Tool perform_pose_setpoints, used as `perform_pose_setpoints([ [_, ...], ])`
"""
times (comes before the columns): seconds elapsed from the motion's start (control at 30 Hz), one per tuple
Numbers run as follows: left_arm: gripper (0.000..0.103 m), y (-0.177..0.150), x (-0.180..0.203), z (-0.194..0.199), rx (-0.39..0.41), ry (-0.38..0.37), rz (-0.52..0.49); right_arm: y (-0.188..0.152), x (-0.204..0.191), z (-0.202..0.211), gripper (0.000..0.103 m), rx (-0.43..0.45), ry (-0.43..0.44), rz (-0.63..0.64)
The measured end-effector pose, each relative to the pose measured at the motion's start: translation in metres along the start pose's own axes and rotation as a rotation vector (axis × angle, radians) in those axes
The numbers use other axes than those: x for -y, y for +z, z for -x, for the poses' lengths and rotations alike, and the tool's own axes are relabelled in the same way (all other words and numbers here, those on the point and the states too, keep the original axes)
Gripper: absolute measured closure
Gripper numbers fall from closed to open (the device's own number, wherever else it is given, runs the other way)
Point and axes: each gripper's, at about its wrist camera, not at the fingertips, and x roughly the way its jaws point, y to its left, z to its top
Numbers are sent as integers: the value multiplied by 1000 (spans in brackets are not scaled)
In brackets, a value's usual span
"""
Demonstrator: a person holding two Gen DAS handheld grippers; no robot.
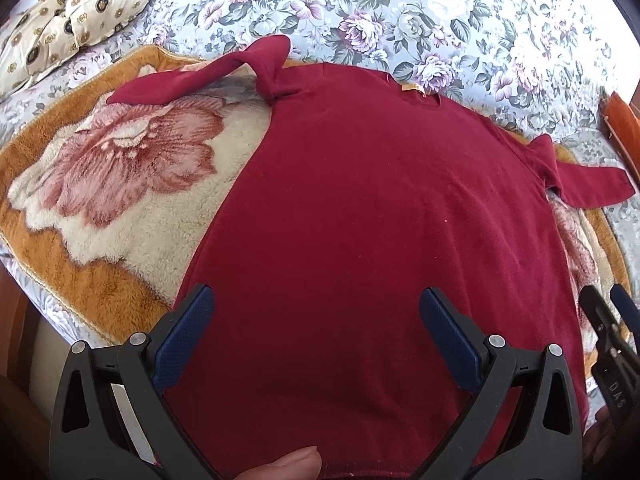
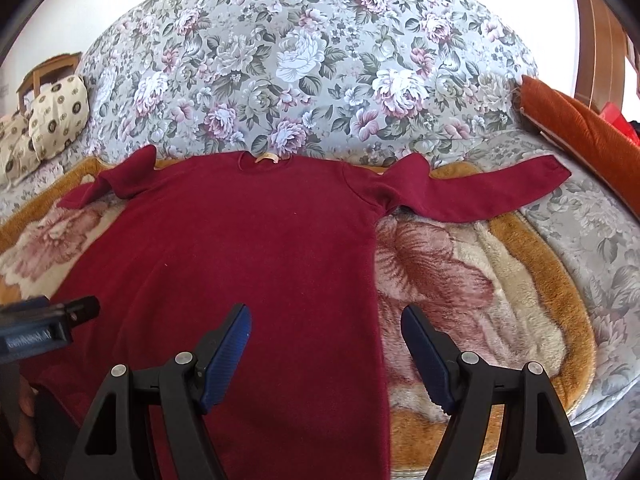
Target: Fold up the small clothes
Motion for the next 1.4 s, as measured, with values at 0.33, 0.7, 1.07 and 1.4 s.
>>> perform_pose_setpoints([
  [0.33, 0, -2, 5, 1, -1, 32, -25, -6, 16, -2, 28, -44, -10, -33],
  [0.7, 0, -1, 2, -6, -23, 25, -22, -4, 10, -9, 28, -33, -10, -28],
  [1.07, 0, -1, 2, -9, -36, 13, -20, -3, 13, -15, 28, -74, 1, -43],
  [1.4, 0, -2, 3, -10, -35, 14, -22, -2, 12, -16, 28, -71, 2, -44],
])
